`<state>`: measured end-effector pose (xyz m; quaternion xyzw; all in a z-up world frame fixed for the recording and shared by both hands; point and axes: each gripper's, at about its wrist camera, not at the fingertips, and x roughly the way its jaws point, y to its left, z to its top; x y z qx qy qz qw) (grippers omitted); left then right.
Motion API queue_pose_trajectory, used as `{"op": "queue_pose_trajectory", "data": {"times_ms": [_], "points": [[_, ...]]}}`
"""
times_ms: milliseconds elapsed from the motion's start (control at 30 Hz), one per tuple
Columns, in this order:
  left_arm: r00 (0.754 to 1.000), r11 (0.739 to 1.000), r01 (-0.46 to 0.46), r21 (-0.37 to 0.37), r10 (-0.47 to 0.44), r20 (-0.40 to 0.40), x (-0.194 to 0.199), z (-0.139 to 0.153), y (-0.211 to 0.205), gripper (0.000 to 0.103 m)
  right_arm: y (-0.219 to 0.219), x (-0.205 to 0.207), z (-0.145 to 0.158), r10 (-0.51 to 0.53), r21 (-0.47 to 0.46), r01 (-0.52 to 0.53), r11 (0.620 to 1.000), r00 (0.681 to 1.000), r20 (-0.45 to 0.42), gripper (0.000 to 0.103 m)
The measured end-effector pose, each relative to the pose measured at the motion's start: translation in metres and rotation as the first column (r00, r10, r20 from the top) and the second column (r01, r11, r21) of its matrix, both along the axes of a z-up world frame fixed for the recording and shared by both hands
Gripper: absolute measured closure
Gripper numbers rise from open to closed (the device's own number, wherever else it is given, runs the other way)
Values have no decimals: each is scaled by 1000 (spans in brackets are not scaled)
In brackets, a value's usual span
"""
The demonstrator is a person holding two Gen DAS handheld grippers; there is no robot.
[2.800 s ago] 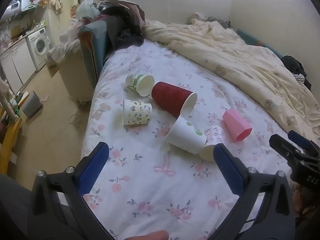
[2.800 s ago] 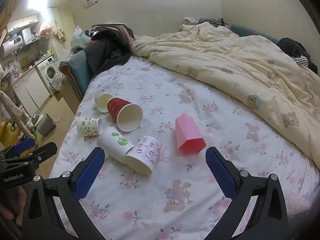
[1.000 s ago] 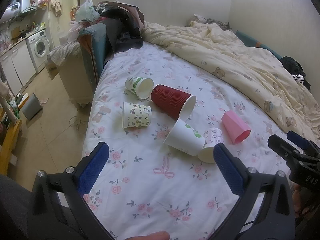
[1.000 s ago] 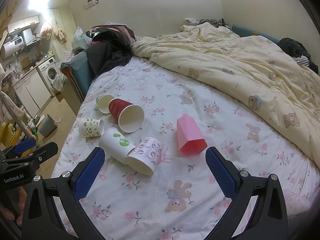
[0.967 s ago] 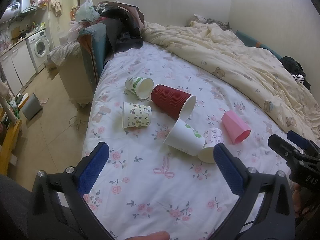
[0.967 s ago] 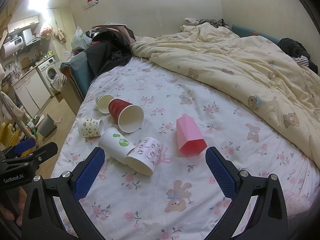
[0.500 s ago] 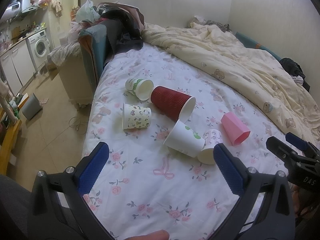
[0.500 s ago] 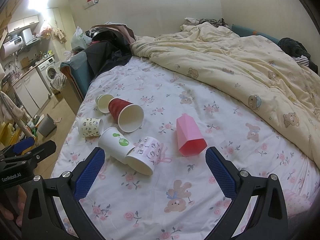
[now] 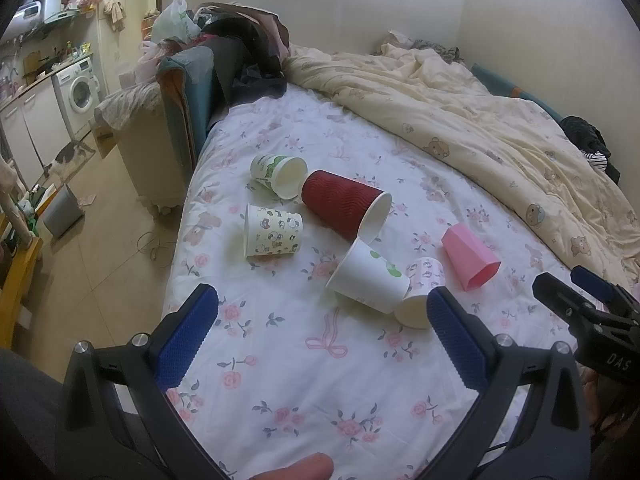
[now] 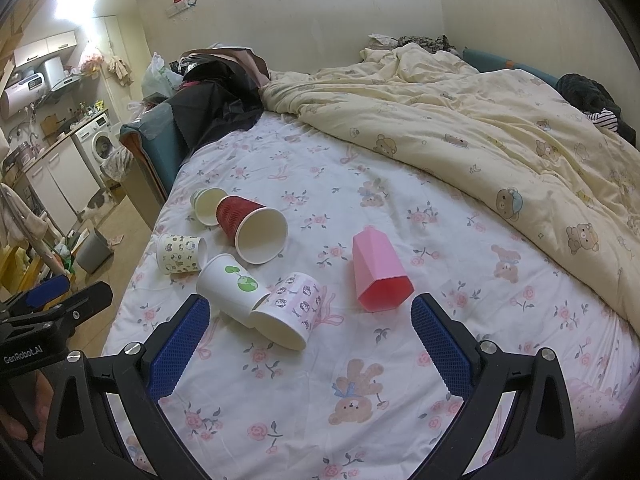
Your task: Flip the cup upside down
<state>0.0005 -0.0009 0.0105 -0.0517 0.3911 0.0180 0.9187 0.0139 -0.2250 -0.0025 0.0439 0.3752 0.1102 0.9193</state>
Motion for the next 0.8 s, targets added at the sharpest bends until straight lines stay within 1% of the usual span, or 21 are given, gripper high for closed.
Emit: {"op": "queue_pose_trajectory", "data": {"times_ms": [433, 600, 800], "points": [[1000, 1000, -10, 13, 10, -4, 0, -5, 1, 0, -1, 0, -2, -7, -3, 7, 1000, 1000, -1, 0], [1000, 1000, -18, 10, 18, -19, 4, -3, 3, 0, -5, 3, -2, -9, -14, 9, 1000, 1000, 2, 0], [999, 1000, -29, 11, 29, -35, 17, 5, 8, 0, -8, 20, 11, 2, -36, -1, 999, 1000, 26, 0]]}}
